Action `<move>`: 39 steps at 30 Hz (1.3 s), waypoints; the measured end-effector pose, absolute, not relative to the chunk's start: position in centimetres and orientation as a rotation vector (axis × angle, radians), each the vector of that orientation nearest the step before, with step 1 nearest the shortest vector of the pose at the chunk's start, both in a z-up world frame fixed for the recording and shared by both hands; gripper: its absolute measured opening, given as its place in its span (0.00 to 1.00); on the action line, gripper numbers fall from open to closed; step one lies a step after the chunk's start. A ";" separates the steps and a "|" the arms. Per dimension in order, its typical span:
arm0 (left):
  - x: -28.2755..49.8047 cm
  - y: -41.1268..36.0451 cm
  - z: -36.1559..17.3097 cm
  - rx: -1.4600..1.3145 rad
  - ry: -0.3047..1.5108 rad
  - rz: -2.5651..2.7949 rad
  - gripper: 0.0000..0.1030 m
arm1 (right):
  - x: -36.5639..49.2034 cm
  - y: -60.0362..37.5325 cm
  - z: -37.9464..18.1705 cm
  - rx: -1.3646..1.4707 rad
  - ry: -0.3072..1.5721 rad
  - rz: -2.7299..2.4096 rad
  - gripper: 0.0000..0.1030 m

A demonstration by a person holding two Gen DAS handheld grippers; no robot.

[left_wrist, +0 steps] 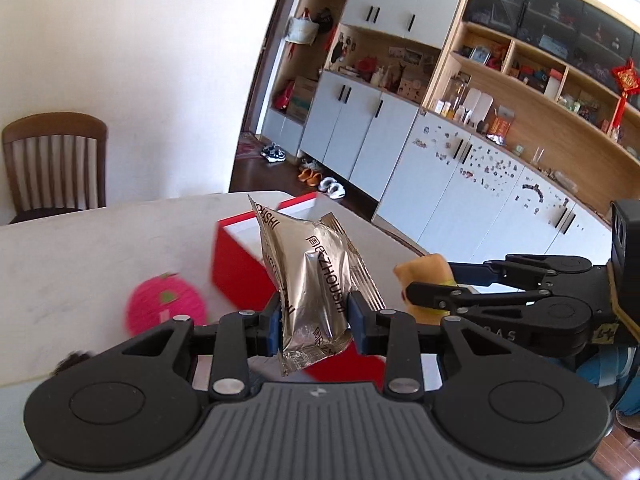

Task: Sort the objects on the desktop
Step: 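Carry both items into the red box and open both tools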

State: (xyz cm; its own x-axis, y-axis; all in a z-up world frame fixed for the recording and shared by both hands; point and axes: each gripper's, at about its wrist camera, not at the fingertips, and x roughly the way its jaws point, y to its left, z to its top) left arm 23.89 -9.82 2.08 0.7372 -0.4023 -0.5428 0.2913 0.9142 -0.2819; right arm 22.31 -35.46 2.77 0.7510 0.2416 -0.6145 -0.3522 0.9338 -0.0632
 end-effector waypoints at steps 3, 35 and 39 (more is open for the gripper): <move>27.1 -12.8 1.1 -0.168 0.663 -0.381 0.31 | 25.1 -37.3 1.1 -0.184 0.677 0.329 1.00; 36.7 -21.9 -3.8 0.111 0.881 -0.328 0.50 | 29.5 -39.1 -6.6 -0.277 0.899 0.464 1.00; 33.0 -20.4 -1.7 0.043 0.776 -0.326 0.70 | 27.8 -39.7 -4.8 -0.246 0.856 0.458 1.00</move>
